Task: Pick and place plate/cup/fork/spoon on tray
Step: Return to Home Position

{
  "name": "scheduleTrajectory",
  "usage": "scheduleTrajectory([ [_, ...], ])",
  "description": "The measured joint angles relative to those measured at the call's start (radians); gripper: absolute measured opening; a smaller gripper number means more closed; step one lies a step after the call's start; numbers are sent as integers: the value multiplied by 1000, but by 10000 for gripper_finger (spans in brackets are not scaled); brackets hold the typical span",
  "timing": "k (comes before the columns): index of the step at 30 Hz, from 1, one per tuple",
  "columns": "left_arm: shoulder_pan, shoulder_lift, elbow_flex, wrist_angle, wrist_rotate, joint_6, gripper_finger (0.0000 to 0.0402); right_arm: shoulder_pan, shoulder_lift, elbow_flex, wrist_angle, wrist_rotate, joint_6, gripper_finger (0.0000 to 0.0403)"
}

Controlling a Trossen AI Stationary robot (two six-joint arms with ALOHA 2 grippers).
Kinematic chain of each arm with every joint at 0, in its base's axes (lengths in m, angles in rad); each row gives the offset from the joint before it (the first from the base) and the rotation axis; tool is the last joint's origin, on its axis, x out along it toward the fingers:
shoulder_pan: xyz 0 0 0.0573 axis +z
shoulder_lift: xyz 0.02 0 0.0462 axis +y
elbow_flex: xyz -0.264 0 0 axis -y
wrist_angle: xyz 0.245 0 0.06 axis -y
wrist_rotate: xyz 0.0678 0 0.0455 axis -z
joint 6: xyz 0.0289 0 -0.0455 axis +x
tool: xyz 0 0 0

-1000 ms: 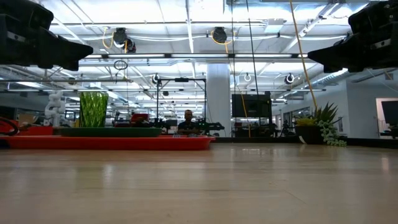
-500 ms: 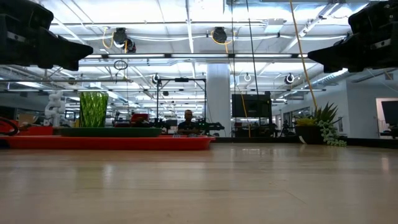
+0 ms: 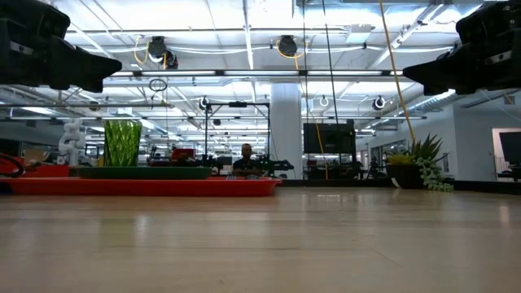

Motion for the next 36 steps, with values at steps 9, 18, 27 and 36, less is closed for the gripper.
scheduleTrajectory([
  [9,0,0,0,0,0,-20,26,0,0,0,0,0,0,0],
  [18,0,0,0,0,0,-23,26,0,0,0,0,0,0,0],
  [27,0,0,0,0,0,-23,26,0,0,0,0,0,0,0],
  [36,0,0,0,0,0,-22,26,0,0,0,0,0,0,0],
])
